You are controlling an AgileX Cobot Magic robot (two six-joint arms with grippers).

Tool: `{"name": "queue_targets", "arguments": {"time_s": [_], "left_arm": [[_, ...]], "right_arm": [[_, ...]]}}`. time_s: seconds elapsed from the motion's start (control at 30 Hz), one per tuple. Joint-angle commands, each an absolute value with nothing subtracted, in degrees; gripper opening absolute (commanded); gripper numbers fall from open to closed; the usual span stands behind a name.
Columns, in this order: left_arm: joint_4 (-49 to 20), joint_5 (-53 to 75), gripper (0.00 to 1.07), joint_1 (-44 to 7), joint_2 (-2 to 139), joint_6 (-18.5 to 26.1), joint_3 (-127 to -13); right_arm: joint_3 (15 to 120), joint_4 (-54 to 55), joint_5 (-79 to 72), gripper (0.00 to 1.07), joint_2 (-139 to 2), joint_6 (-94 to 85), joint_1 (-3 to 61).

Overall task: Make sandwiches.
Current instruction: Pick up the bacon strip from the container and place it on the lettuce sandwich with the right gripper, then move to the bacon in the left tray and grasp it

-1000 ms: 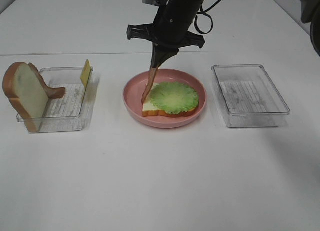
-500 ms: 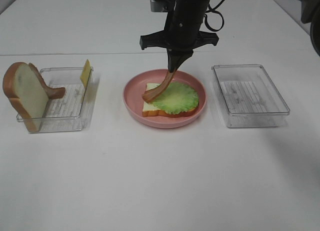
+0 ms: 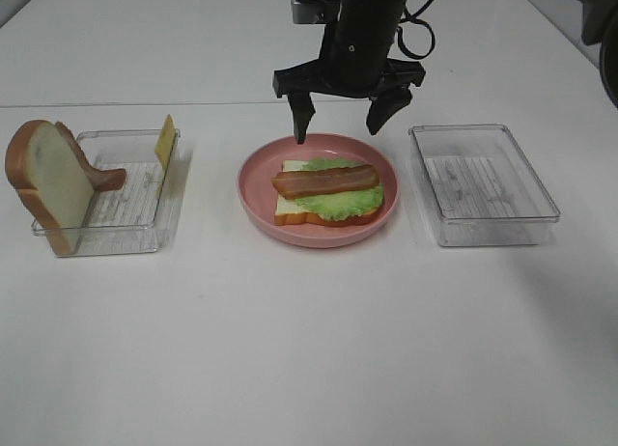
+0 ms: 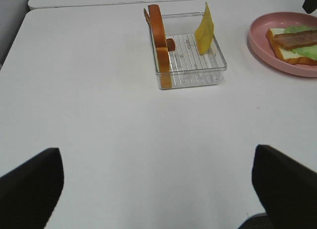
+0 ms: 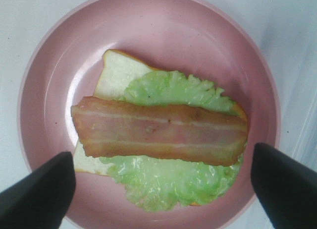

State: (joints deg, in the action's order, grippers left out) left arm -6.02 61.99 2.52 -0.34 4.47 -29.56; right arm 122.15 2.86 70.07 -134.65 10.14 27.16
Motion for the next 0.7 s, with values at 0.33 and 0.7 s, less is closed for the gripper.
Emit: {"name": "queue_targets", "arguments": {"time_s": [0.33, 0.7], "left_arm": [[-6.07, 61.71, 0.98, 2.58, -1.03, 4.41, -29.56], [-6.07, 61.71, 0.98, 2.58, -1.03, 4.41, -29.56]], "right_arm": [[122.44, -1.66, 75.00, 0.98, -134.24, 9.40, 26.87], [122.50, -0.80, 76.15, 0.97, -132.12, 9.22, 17.82]]}}
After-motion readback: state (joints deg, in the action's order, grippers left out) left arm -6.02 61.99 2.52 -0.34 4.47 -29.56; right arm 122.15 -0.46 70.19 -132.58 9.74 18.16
